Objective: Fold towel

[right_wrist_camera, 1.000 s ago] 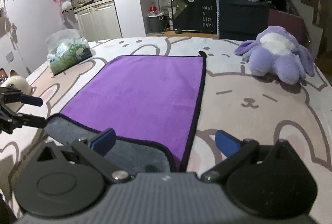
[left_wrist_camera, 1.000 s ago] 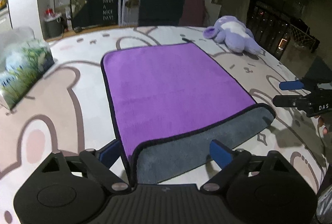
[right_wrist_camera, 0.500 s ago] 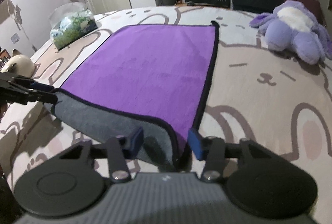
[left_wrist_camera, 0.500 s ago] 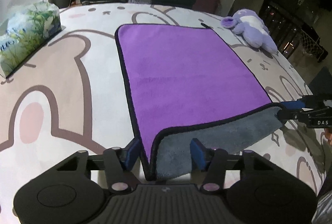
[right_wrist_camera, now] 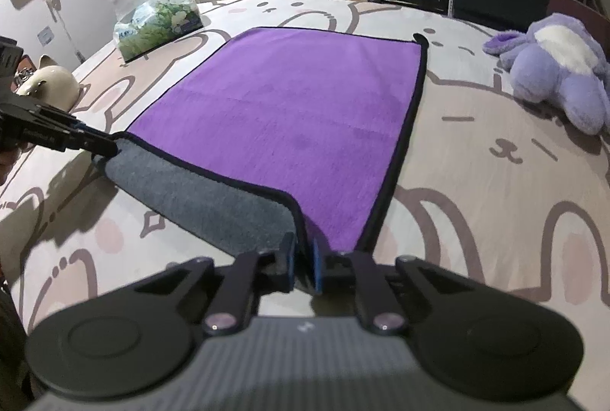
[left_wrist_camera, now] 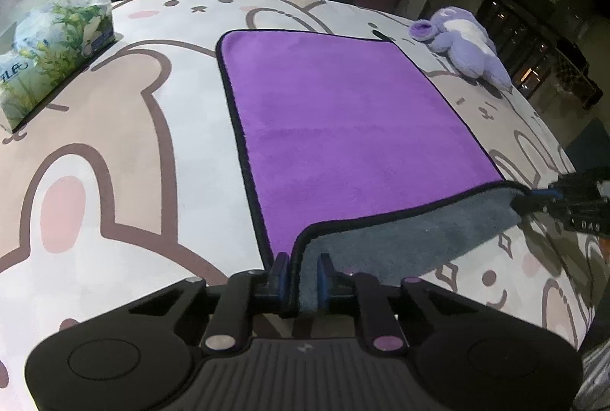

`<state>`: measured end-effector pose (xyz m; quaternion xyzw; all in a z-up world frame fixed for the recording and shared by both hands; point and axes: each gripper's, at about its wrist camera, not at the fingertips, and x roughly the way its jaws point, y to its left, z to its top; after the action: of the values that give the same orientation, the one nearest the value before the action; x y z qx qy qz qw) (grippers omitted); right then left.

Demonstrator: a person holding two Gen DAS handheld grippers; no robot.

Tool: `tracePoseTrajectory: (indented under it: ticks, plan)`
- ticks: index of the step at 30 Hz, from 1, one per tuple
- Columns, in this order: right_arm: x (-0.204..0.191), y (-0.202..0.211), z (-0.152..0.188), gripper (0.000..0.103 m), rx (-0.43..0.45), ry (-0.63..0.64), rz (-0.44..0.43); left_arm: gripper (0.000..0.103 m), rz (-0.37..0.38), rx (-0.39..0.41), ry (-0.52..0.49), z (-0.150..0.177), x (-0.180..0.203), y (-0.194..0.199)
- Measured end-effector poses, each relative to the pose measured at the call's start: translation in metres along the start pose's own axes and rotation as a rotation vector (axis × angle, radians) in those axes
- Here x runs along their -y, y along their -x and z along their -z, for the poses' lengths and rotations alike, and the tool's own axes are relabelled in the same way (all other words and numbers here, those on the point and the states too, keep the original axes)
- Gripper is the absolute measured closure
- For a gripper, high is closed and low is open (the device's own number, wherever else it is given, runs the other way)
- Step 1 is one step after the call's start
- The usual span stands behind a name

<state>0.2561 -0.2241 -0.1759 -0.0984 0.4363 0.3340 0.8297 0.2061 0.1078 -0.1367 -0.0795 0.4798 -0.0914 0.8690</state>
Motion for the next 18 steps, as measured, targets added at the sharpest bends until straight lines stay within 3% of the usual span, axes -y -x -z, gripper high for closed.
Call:
tracePoseTrajectory:
  ticks: [6,18]
  plan:
    - [-0.003,0.005,-0.004,0.096,0.024,0.029,0.014,0.098,-0.017,0.008,-0.031,-0.001,0.006,0.003]
    - [0.000,0.027,-0.039,0.097,0.169,0.025,0.081,0.098,-0.046,0.221,0.014,-0.044,0.009,0.042]
